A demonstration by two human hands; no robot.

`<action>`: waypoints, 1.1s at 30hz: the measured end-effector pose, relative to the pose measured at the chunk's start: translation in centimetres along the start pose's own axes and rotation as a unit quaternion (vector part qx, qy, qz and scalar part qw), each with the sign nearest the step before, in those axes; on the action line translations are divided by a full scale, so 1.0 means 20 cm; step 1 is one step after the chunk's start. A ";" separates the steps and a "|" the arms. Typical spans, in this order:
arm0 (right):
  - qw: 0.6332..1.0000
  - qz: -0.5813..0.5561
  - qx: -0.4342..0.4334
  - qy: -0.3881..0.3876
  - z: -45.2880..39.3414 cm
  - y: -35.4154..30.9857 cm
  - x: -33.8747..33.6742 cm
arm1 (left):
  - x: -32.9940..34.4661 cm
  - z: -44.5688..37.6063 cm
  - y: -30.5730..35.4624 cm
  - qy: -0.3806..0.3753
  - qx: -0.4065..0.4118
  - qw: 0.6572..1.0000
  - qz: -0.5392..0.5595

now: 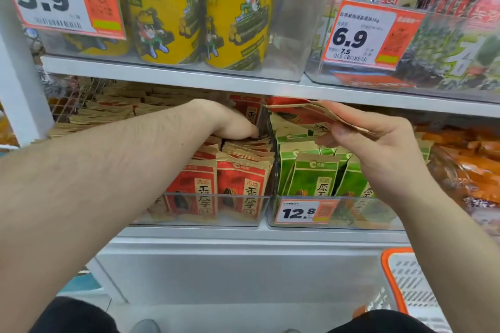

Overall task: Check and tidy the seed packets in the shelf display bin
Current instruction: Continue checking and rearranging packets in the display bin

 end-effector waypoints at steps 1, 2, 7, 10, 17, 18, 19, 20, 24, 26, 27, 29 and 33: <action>1.000 0.013 0.001 -0.007 -0.01 0.00 0.01 | 0.00 0.01 0.01 -0.009 -0.001 1.000 0.011; 0.999 0.031 0.003 -0.015 -0.03 0.00 0.02 | 0.00 0.02 0.02 -0.023 -0.003 1.000 0.013; 0.992 0.102 0.015 -0.070 -0.10 0.06 0.08 | -0.01 0.14 0.01 -0.013 0.005 0.999 -0.033; 0.983 0.155 0.008 -0.095 -0.14 0.09 0.13 | 0.02 0.29 0.00 0.032 0.043 0.992 -0.115; 0.952 0.249 0.024 -0.176 -0.26 0.19 0.30 | 0.09 0.42 0.00 0.095 0.059 0.988 -0.105; 0.950 0.253 0.028 -0.180 -0.27 0.18 0.32 | 0.09 0.42 0.00 0.101 0.059 0.988 -0.100; 0.949 0.257 0.029 -0.180 -0.28 0.18 0.33 | 0.10 0.42 0.00 0.103 0.058 0.988 -0.094; 0.947 0.262 0.025 -0.182 -0.29 0.17 0.33 | 0.10 0.42 0.00 0.106 0.058 0.989 -0.089; 0.944 0.285 -0.033 -0.162 -0.20 0.10 0.29 | 0.10 0.43 -0.01 0.113 0.061 0.989 -0.078; 0.963 0.236 -0.030 -0.126 -0.15 0.07 0.24 | 0.10 0.43 -0.01 0.114 0.061 0.989 -0.071; 0.973 0.201 -0.014 -0.113 -0.14 0.06 0.23 | 0.10 0.43 -0.02 0.112 0.060 0.990 -0.067; 0.980 0.165 0.016 -0.112 -0.14 0.06 0.24 | 0.10 0.43 -0.02 0.108 0.059 0.990 -0.065; 0.948 0.259 0.056 -0.175 -0.22 0.16 0.35 | 0.09 0.44 -0.01 0.117 0.059 0.989 -0.067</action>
Point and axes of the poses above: each hand's wrist, its own z-axis away from the middle knuckle, its own x-axis out of the palm, y = z × x, the point moved 6 cm from there along -z, towards the middle knuckle, and after that the axes turned 5 degrees about -x, right-handed, at the moved point
